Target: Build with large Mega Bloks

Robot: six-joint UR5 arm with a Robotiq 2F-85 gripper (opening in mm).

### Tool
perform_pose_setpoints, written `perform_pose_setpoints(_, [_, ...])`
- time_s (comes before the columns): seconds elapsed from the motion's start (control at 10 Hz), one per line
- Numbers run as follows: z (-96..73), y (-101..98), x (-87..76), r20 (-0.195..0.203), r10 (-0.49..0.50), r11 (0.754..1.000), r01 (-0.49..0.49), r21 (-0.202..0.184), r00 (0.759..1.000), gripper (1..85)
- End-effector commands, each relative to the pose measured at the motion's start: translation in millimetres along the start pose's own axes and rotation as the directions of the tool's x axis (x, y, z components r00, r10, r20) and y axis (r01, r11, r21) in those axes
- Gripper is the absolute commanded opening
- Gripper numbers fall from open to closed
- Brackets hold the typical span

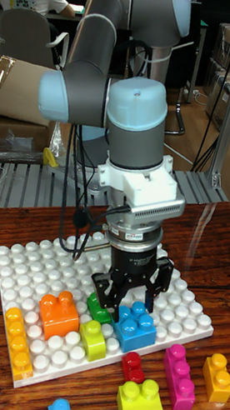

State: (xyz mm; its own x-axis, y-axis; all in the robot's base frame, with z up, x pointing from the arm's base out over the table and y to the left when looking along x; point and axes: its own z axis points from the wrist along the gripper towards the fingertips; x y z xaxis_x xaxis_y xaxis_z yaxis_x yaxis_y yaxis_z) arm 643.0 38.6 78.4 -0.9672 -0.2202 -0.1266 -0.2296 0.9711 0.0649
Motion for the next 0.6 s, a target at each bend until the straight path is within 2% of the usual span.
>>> perform_pose_setpoints(0.0, [-6.4,-5.5,3.1,-0.018,0.087,0.996,-0.086,0.019,0.996,30.0])
perform_pose_setpoints(0.1, [-2.7,-3.7,3.9,-0.016,0.121,0.992,-0.121,0.024,0.992,5.0])
perform_pose_setpoints(0.2, [0.5,-2.0,3.7,-0.010,0.152,0.988,-0.151,0.037,0.988,1.3])
perform_pose_setpoints(0.5, [1.3,-1.9,3.9,-0.008,0.162,0.985,-0.161,0.060,0.987,1.0])
